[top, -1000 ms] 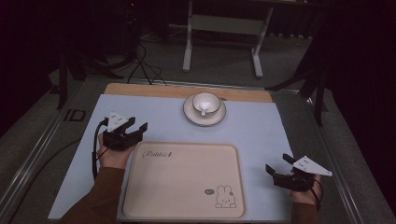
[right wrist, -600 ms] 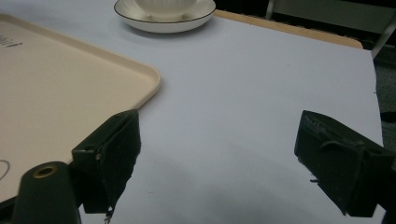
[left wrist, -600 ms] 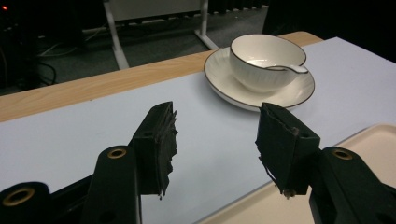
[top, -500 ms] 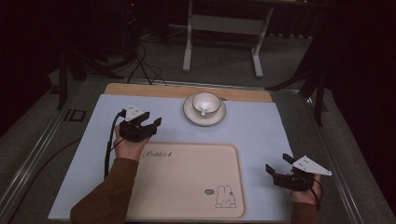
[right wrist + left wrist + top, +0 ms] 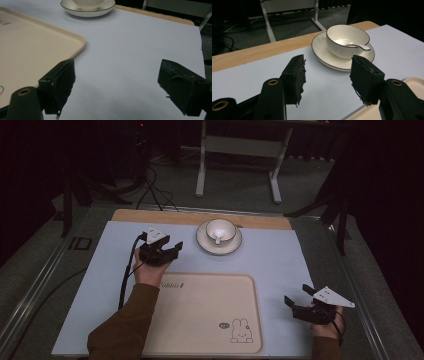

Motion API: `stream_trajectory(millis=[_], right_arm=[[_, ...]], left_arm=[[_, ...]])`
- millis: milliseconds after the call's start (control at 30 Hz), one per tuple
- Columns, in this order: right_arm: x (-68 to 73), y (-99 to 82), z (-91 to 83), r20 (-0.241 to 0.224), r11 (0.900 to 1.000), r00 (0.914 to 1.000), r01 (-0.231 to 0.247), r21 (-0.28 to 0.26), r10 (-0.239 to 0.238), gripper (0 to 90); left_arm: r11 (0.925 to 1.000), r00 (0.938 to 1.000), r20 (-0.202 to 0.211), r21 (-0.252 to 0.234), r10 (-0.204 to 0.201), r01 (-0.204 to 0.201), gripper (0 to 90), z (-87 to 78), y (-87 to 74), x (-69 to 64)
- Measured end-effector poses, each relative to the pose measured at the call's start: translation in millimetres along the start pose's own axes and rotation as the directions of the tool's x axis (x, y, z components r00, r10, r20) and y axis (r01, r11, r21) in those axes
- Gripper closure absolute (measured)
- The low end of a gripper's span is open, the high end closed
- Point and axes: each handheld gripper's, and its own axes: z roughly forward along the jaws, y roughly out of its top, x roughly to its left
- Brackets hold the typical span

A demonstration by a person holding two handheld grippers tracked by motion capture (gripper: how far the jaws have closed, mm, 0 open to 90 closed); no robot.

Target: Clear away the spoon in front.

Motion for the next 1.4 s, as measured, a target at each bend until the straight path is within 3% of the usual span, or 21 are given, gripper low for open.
stream_trajectory(millis=[233,967,1400], right_arm=[[-0.4,0.0,-0.4,0.002,1.0000,1.0000,-0.004,-0.002,0.004,14.2],[-1.2,0.2,-0.4,0.002,1.0000,1.0000,-0.005,-0.005,0.005,14.2],[-1.7,0.4,-0.6,0.003,0.9999,0.9999,-0.010,-0.010,0.010,14.2]], left_arm=[[0.9996,0.9994,0.015,0.002,0.030,-0.030,44.9,11.2,6.3,-9.0],[0.9971,0.9965,0.045,0.024,0.071,-0.072,44.5,53.0,15.2,-31.2],[0.9935,0.9921,0.076,0.047,0.100,-0.103,44.1,84.4,23.9,-53.2]])
